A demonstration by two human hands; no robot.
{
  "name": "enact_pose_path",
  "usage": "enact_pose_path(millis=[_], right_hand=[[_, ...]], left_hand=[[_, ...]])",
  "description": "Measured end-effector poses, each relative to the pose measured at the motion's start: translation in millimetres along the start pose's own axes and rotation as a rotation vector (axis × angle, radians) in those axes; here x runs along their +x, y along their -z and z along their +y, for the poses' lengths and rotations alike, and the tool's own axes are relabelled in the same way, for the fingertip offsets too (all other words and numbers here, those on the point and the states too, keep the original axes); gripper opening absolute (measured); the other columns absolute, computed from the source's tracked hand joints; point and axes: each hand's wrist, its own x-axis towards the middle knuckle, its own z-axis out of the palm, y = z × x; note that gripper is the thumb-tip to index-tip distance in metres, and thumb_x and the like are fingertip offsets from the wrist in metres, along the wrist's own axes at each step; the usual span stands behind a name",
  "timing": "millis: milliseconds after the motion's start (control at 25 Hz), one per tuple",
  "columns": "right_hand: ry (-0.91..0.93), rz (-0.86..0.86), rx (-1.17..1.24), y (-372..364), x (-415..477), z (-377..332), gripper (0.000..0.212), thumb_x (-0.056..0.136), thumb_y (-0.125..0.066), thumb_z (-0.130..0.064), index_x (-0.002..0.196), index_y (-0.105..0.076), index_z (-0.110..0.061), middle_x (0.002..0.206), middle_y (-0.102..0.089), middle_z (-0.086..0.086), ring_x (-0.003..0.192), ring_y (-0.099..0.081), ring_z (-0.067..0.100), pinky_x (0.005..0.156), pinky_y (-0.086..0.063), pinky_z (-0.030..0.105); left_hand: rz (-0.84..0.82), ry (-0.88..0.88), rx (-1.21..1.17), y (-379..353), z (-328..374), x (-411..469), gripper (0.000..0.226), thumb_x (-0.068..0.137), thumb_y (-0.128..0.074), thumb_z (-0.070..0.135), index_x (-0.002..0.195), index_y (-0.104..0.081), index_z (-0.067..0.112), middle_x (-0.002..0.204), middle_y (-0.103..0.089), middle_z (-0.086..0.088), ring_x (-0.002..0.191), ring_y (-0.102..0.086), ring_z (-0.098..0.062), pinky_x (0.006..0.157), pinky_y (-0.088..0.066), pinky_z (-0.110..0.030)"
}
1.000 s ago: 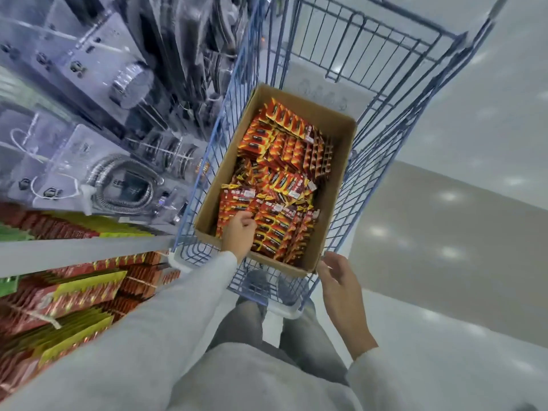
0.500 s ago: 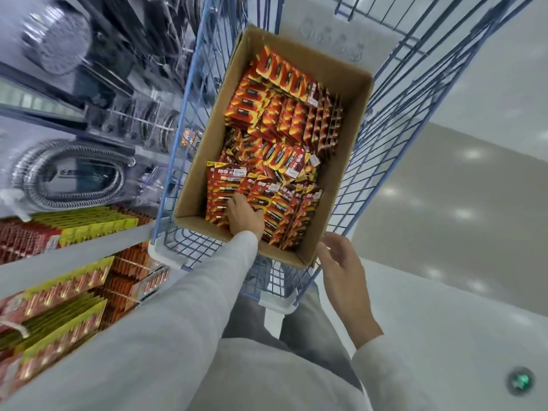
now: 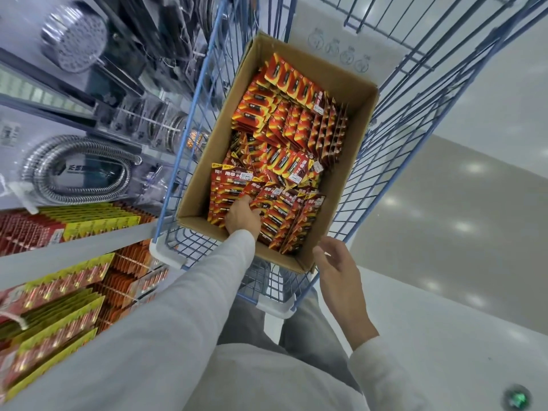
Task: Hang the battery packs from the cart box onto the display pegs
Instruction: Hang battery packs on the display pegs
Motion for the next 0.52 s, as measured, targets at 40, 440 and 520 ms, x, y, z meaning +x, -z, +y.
enact_pose_path(millis=[40,440,520], right_hand=[[0.006,-0.007,0.002,-3.2,1.1,-3.5,0.027,0.106,-0.052,-0.030,0.132,-0.056,-0.025,0.124,-0.062,-0.012,0.105,-0.061,0.004,0.077,-0.040,0.004],[-0.319,-0.281,0.109,-118.1,116.0,-33.9,0.058,0.098,-0.065,-0.030,0.143,-0.042,-0.003,0.128,-0.056,0.001,0.123,-0.052,0.028,0.111,-0.039,0.040],[-0.411,-0.269,0.161,-145.4,141.5,-26.6,0.079,0.092,-0.073,-0.031,0.151,-0.030,0.000,0.147,-0.049,0.008,0.135,-0.046,0.033,0.118,-0.034,0.045]], left_hand=[[0.015,-0.015,-0.080,10.4,1.6,-4.5,0.031,0.101,-0.066,0.023,0.132,-0.064,0.016,0.132,-0.065,-0.007,0.127,-0.058,-0.029,0.102,-0.049,-0.042],[0.124,0.152,-1.114,143.8,-37.6,-99.6,0.025,0.097,-0.071,0.027,0.122,-0.070,0.025,0.106,-0.080,0.006,0.095,-0.077,-0.014,0.072,-0.062,-0.027],[0.112,0.178,-1.105,151.5,-48.1,-106.5,0.024,0.096,-0.071,0.030,0.121,-0.072,0.028,0.107,-0.080,0.004,0.094,-0.078,-0.016,0.074,-0.062,-0.032]])
